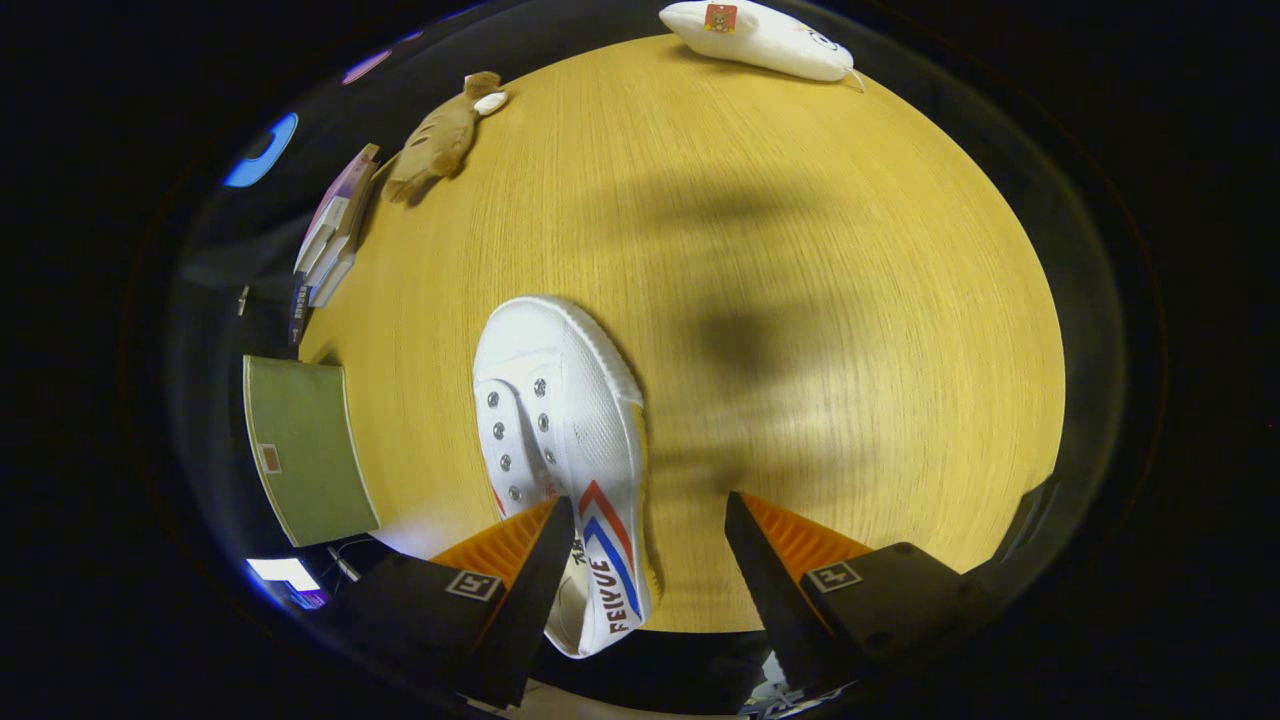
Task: Open the storage box then place both shoes into the box .Put the left shoe in first, then the right shoe, with the right side of both shoes facing outward in a uniform manner.
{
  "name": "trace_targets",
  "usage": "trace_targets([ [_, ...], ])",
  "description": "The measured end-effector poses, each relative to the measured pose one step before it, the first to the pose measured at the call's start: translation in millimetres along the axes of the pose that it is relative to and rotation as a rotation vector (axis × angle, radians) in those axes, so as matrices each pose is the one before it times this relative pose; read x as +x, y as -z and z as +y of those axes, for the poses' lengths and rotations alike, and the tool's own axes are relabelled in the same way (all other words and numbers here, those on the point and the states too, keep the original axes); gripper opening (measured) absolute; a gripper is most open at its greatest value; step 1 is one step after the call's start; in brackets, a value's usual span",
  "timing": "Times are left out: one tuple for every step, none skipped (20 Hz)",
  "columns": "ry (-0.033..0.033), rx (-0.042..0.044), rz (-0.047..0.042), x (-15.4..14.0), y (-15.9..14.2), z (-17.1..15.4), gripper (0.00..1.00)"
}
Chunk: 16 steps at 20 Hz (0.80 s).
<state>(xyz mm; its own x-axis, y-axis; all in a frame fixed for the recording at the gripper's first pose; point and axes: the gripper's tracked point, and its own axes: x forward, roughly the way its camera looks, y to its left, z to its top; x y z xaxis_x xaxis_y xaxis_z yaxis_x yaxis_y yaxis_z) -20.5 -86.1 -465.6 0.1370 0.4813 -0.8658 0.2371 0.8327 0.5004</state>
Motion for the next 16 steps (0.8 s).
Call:
trace_targets([
  [-0.0057, 0.00128, 0.00125, -0.4, -0.2, 1.21, 0.94],
  [-0.0067, 0.00104, 0.00169, -0.34, 0.55, 0.43, 0.94],
  [-0.00489, -0.00028, 0.00224, -0.36, 0.23, 0.77, 0.94],
  [-0.0075, 0.00245, 0.00106, -1.0, 0.6, 1.66, 0.94],
  [-0.00463, 0.00105, 0.00131, -1.28, -0.04, 2.05, 0.94],
  [0.00221, -0.00361, -0.00208, 1.11, 0.56, -0.76, 0.91],
  [0.00945, -0.00464, 0.00034, 0.75, 0.28, -2.26, 0.91],
  [0.00904, 0.00186, 0.00251, 1.45, 0.1, -0.67, 0.91],
  [0.0021, 0.00402, 0.00166, 0.38, 0.06, 1.01, 0.91],
  [-0.00757, -0.00036, -0.00178, 0.05, -0.21, 1.52, 0.91],
  [-0.01192, -0.00477, -0.00275, 1.15, -0.07, 2.69, 0.91],
  [-0.00494, -0.00812, 0.00306, 2.01, 0.01, 0.28, 0.91],
  [0.00156, -0.00414, 0.00314, 1.82, -0.88, 0.25, 0.91],
  [0.00339, -0.00252, 0.00421, 2.85, 0.34, 2.39, 0.91],
  [0.00465, -0.00408, 0.00187, 2.72, 0.79, 3.2, 0.91],
  [0.01232, -0.0114, -0.00216, 3.95, 0.84, 2.28, 0.87],
])
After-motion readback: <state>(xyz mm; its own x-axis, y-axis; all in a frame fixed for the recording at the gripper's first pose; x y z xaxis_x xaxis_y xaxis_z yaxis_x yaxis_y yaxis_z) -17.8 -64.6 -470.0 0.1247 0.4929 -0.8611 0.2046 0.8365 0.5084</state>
